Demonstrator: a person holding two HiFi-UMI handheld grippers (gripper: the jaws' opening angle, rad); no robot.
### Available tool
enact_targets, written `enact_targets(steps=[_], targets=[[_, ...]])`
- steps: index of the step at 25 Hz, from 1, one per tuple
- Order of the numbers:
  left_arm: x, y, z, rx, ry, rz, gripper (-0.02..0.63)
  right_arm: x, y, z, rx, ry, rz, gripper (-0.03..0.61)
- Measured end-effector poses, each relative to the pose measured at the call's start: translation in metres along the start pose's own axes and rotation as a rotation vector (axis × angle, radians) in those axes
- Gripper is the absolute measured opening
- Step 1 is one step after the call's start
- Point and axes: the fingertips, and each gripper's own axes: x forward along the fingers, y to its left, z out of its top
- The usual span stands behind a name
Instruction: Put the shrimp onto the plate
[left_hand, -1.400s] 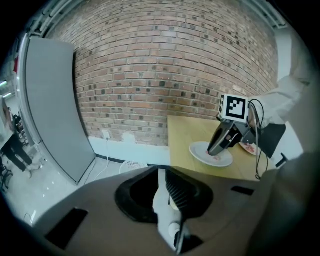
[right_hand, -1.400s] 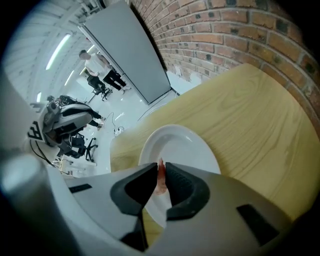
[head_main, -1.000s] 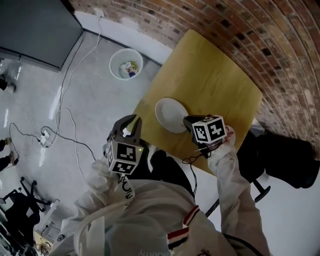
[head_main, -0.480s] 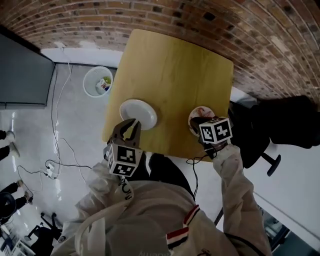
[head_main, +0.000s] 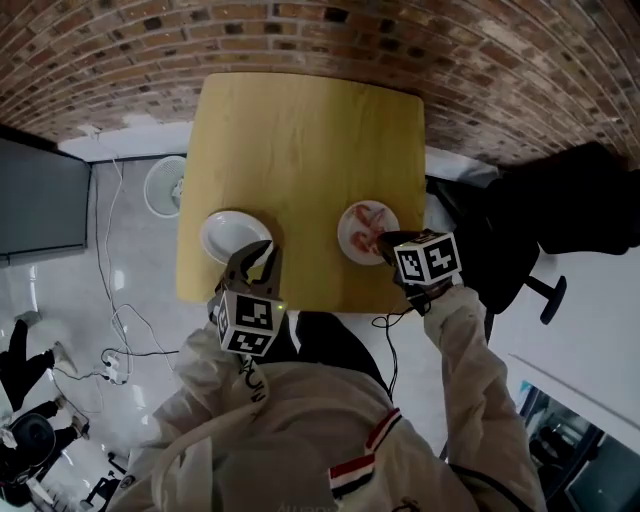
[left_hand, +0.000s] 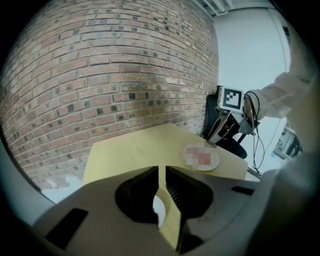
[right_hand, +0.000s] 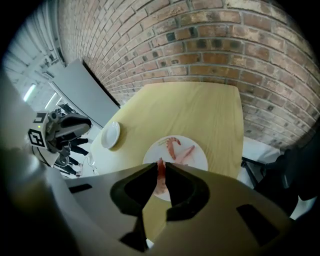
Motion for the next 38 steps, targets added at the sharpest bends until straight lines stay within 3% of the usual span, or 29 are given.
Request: enact_targets(steps=[4, 16, 32, 38], targets=[[0.009, -0.014, 0.006, 0.011, 0.008, -0.007, 0.049, -0.001, -0.008, -0.003, -0.013, -0.003, 0.005, 0.069], [0.017, -0.014, 0.001, -0.022, 0.037, 0.020, 0.049, 0.038, 0.005, 0.031, -0.198, 0.004, 0.027, 0.069], [0.017, -0.005, -0.022, -0.084, 0.084, 0.068, 0.049, 0.072, 0.006, 0.037, -0.262, 0.055, 0.044, 0.069], [0.014, -0.003, -0.027, -0.098, 0.091, 0.073, 0.049, 0.078, 0.006, 0.036, -0.297, 0.062, 0.013, 0.071]])
